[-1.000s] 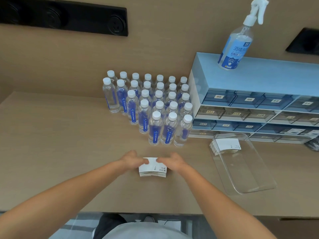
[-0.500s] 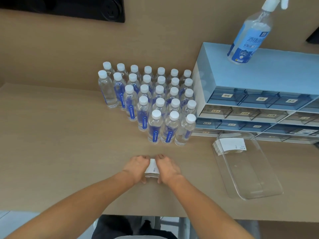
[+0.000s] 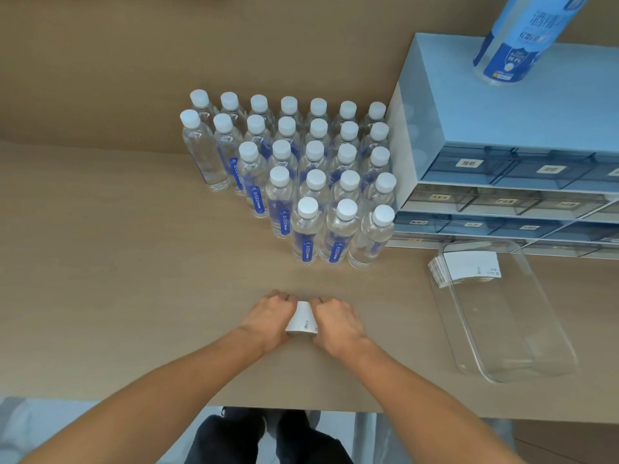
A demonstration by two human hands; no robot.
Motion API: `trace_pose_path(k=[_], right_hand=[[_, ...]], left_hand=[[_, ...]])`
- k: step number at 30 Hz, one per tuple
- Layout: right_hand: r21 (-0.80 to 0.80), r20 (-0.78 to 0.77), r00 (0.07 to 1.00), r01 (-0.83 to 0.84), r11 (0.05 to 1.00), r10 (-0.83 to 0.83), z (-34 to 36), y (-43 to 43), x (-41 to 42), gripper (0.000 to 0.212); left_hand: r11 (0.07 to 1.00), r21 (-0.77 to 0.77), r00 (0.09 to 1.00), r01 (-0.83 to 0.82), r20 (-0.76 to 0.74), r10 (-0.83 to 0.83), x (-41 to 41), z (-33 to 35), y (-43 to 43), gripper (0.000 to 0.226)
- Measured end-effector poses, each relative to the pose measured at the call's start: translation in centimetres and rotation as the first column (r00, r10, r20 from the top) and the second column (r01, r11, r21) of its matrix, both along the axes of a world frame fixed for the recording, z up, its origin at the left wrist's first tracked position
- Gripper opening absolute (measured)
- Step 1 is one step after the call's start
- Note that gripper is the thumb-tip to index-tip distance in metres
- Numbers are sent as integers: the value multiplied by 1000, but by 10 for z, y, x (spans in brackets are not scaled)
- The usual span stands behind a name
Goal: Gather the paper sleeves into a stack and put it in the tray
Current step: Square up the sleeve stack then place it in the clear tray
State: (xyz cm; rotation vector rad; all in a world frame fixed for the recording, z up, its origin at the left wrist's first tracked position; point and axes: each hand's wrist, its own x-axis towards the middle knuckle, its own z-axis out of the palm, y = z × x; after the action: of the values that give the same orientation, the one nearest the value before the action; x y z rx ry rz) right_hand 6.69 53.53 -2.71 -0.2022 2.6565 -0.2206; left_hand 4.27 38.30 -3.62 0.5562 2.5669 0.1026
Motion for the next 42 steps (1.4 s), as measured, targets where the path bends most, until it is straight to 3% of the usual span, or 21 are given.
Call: trace_pose_path(k=[12,16,25,35,42], right_hand=[[-5,-74,985,157,988,-157,53,9,50,41],[37,-141,963,239,970,-231,90,40,76,39],[67,-238,921,334,940,-310,137,147,105,44],[9,-245,946,221,975,-212,122,324,81,38],[-35,-146,987,58,998,-62,98,370,63,39]], left_hand=[[983,58,983,176,-64,-172,27,55,17,40],[959,105,962,264,-100,-254,39,87,53,38],[923,47,900,382,-248,-360,50,131,166,40],[960,26,935,279,-234,-266,42,122,332,44],[993,-2,986,115,-118,-114,48,101,368,50]])
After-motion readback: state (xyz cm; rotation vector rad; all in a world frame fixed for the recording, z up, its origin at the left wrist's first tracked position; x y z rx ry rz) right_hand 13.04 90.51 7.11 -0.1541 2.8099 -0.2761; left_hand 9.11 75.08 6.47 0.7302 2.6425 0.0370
